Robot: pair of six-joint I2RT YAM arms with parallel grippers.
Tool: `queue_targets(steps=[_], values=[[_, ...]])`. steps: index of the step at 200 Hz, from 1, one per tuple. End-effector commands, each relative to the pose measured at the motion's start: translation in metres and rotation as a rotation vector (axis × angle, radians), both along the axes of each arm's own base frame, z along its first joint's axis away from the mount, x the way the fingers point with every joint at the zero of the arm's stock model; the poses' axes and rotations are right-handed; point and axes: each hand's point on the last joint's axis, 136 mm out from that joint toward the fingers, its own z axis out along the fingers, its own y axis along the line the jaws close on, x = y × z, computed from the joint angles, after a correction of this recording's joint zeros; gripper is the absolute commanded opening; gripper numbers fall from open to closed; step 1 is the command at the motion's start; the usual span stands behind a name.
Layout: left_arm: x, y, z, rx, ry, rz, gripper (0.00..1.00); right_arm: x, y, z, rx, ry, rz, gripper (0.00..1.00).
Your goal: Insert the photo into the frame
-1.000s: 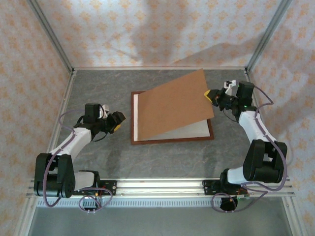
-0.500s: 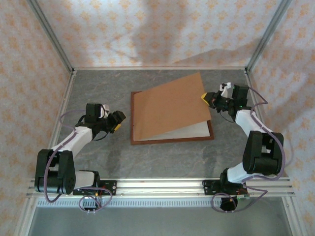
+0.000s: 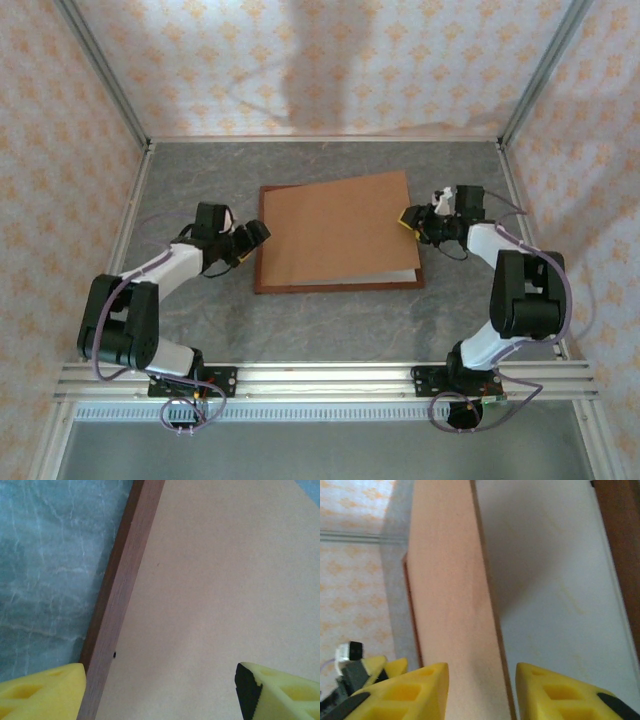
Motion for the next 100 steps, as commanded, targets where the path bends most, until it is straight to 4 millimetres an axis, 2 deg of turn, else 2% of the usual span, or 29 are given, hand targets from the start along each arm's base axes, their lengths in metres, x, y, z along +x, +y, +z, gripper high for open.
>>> queue_targets(steps=[1,29,54,100], values=[[0.016,0.009,0.0,0.132,-0.027,-0.014,0.79,0.002,-0.002,-0.004,-0.065,0.0,0.013,0.42],[0.026,0.02,-0.005,0.239,-0.025,-0.012,0.8,0.002,0.001,-0.013,-0.102,0.027,0.019,0.5],[0.035,0.013,-0.011,0.247,-0.017,-0.042,0.8,0.001,0.006,-0.018,-0.152,0.046,0.042,0.58],[0.048,0.002,-0.025,0.249,0.013,-0.079,0.8,0.007,0.015,-0.026,-0.218,0.071,0.082,0.63]])
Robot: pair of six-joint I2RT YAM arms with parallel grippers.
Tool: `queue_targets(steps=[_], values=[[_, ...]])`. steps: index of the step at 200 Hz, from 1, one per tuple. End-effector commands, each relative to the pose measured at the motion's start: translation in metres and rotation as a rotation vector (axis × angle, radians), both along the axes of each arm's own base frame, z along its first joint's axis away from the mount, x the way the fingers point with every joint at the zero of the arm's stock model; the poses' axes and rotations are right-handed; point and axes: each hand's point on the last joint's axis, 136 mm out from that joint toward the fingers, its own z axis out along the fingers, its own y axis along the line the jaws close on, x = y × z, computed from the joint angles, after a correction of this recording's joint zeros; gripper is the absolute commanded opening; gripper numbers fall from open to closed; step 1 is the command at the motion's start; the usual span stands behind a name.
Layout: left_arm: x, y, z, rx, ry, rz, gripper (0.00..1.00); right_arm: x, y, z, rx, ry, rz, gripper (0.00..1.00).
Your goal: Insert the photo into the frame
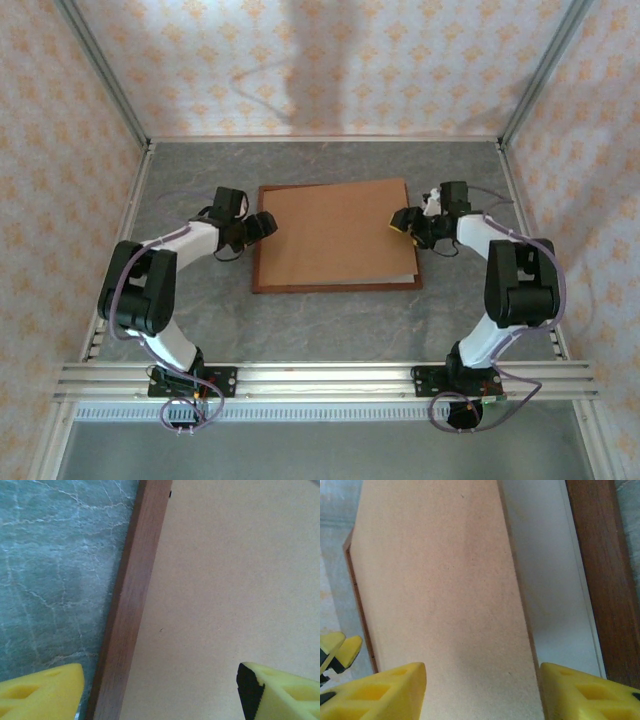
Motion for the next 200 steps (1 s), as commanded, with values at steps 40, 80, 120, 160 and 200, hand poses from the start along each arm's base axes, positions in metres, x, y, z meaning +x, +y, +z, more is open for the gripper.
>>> queue_targets(steps=[40,80,120,160,200], values=[[0.009,-0.008,-0.006,0.012,0.01,-0.038,0.8,0.009,0.006,-0.002,-0.143,0.022,0.057,0.71],[0.008,-0.006,-0.008,0.017,0.01,-0.035,0.79,0.008,-0.002,-0.006,-0.298,0.075,0.062,0.79],[0.007,-0.006,-0.01,0.02,0.011,-0.034,0.79,0.004,-0.011,-0.013,-0.396,0.135,0.052,0.83],[0.006,-0.004,-0.012,0.028,0.013,-0.032,0.79,0.007,-0.015,-0.01,-0.422,0.142,0.051,0.84],[0.006,-0.003,-0.011,0.035,0.01,-0.034,0.79,0.01,-0.028,-0.002,-0.5,0.124,0.037,0.85]])
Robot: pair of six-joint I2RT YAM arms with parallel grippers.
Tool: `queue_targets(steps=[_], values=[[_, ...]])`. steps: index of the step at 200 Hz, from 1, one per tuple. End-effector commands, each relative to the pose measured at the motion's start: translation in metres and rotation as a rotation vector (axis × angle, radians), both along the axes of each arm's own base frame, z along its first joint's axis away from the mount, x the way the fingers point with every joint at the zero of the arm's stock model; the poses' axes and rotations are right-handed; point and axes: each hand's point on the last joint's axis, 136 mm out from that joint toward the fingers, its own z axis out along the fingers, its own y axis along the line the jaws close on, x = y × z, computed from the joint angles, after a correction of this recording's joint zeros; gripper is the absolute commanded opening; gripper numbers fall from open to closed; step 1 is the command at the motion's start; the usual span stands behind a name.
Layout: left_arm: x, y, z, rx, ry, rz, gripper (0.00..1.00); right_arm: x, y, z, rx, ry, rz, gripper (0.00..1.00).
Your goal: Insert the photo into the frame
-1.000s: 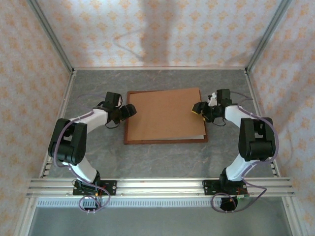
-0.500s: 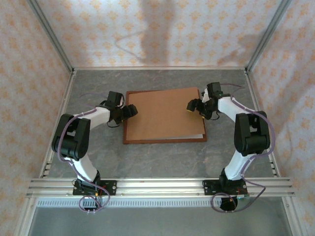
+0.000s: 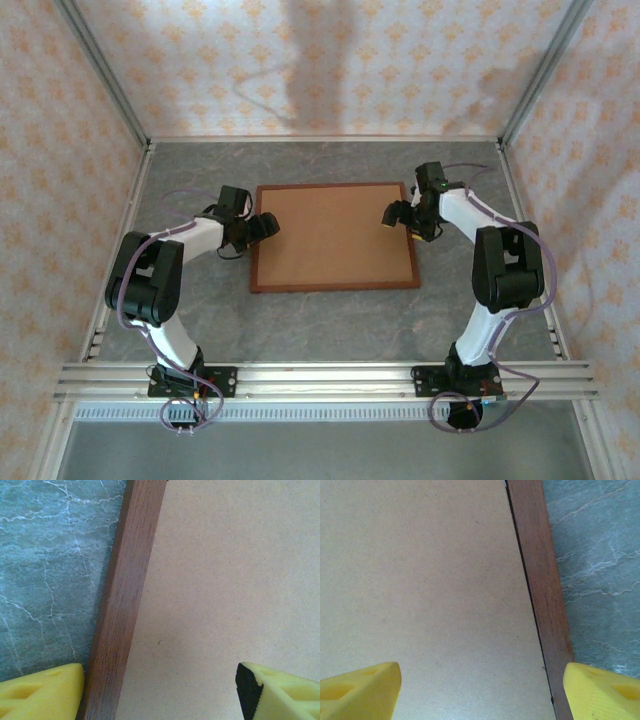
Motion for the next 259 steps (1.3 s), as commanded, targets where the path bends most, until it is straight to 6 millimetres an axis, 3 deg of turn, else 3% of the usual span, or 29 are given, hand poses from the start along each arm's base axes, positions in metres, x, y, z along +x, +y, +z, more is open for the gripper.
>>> queue_targets(steps=[1,22,66,91,116,199,259], values=[[0.002,0.0,0.0,0.028,-0.016,-0.021,0.79,0.002,-0.015,0.008,-0.108,-0.009,0.005,0.85],[0.001,0.002,0.001,0.043,-0.017,-0.021,0.79,0.014,-0.026,0.013,-0.147,-0.047,-0.032,0.85],[0.003,0.006,0.005,0.068,-0.022,-0.018,0.79,0.073,-0.035,0.018,-0.058,-0.158,-0.167,0.85],[0.006,0.009,0.011,0.088,-0.041,-0.008,0.79,0.106,-0.023,0.017,0.007,-0.188,-0.142,0.83],[0.01,0.012,0.012,0.104,-0.041,0.003,0.8,0.126,-0.007,0.016,0.006,-0.216,-0.085,0.79],[0.016,0.01,0.011,0.1,-0.035,-0.001,0.8,0.149,0.006,-0.009,-0.05,-0.173,-0.009,0.77],[0.017,0.008,0.008,0.093,-0.031,-0.006,0.8,0.137,0.018,-0.014,0.001,-0.129,0.056,0.74]])
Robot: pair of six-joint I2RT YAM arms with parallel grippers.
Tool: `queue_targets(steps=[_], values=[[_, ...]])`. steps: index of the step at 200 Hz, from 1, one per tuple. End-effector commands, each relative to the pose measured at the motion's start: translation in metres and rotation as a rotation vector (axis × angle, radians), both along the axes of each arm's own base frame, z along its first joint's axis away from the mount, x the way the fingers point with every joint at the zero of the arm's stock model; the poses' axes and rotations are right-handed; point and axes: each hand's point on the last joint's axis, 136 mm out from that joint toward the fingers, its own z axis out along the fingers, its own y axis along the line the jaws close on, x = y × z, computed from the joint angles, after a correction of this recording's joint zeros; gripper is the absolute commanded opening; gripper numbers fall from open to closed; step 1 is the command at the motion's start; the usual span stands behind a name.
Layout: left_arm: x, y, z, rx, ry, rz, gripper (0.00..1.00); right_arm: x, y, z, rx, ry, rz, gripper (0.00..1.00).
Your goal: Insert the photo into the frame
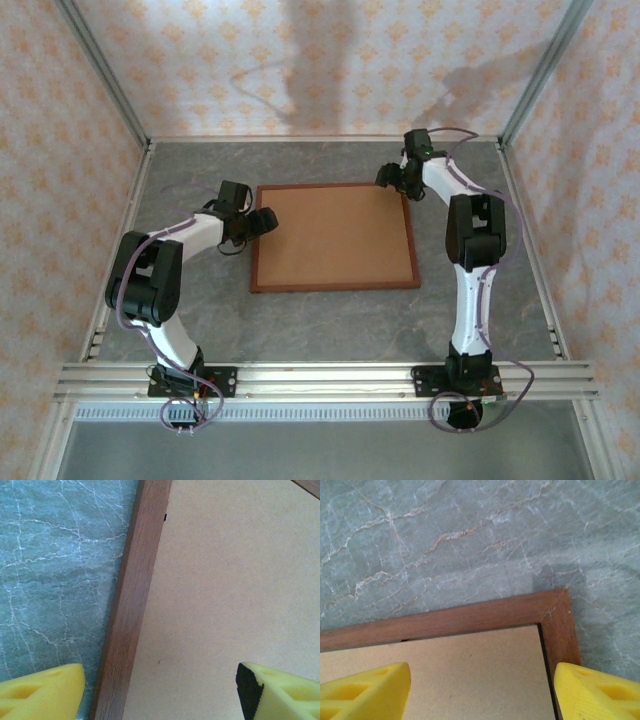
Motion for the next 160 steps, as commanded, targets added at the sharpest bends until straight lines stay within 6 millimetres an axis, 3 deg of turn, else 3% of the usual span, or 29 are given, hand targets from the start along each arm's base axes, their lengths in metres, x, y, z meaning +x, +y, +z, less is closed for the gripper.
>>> queue_targets(steps=[1,98,135,160], values=[[0.005,0.0,-0.002,0.033,0.003,-0.016,0.8,-0.012,0.006,-0.006,0.019,0.054,0.053,0.74],[0.005,-0.01,-0.022,-0.024,0.029,-0.023,0.79,-0.047,0.026,0.0,0.136,0.138,0.151,0.67],[0.007,-0.011,-0.026,-0.026,0.028,-0.014,0.79,-0.068,0.022,-0.007,0.131,0.198,0.126,0.65],[0.008,-0.01,-0.027,-0.018,0.029,-0.013,0.79,-0.071,0.017,-0.008,0.108,0.206,0.109,0.65]])
